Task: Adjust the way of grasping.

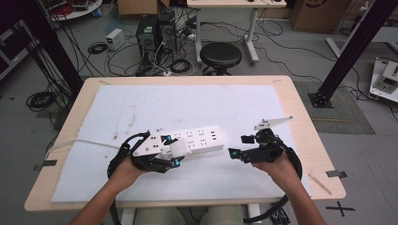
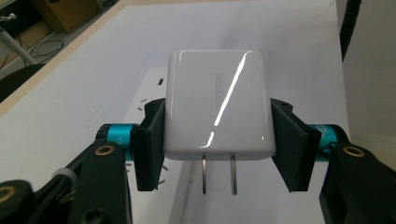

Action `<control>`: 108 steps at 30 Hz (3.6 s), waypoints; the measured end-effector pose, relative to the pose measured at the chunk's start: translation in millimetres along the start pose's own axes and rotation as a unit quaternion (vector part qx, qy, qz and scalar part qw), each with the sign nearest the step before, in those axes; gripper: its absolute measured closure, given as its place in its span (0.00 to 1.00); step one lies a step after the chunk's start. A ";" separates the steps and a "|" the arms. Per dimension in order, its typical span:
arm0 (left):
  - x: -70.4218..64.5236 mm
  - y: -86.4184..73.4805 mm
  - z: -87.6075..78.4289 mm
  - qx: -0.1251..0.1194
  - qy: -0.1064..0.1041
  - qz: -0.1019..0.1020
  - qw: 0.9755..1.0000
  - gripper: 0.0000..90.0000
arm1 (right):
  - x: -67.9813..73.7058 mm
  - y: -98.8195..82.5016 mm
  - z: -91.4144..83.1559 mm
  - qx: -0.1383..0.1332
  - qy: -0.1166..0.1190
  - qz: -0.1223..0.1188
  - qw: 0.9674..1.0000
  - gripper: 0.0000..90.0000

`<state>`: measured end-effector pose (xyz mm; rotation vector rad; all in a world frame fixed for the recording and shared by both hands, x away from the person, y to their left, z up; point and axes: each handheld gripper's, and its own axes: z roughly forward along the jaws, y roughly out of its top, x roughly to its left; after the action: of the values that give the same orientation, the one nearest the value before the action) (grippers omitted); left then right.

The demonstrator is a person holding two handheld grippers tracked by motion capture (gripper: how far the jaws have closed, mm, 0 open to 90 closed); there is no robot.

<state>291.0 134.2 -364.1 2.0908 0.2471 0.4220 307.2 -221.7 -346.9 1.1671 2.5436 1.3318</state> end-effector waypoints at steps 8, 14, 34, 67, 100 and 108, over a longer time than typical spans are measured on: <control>-7.5 4.8 11.6 -0.001 -0.010 0.022 1.000 0.47 | 5.8 6.9 8.7 0.007 0.030 0.008 1.000 0.22; -11.7 6.5 19.5 -0.007 -0.013 0.035 0.999 0.47 | 7.9 9.2 16.0 0.010 0.064 0.027 0.998 0.22; -20.0 10.8 37.9 -0.030 -0.031 0.061 0.997 0.47 | 13.4 17.0 40.9 0.038 0.142 0.087 0.985 0.22; -26.6 19.7 45.4 -0.044 -0.042 0.072 0.996 0.47 | 15.2 15.3 71.2 0.078 0.256 0.144 0.953 0.62; 17.9 -46.3 -7.9 -0.070 0.119 -0.180 0.974 0.23 | 3.8 2.1 35.9 0.033 0.032 -0.037 0.998 0.70; 21.0 -54.1 -15.5 -0.068 0.135 -0.190 0.970 0.23 | 3.8 -0.2 29.2 0.066 -0.027 -0.084 0.994 0.70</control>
<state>303.8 181.7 -398.4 1.7949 0.7452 0.4751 314.7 -199.2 -364.3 0.9657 2.6578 1.0956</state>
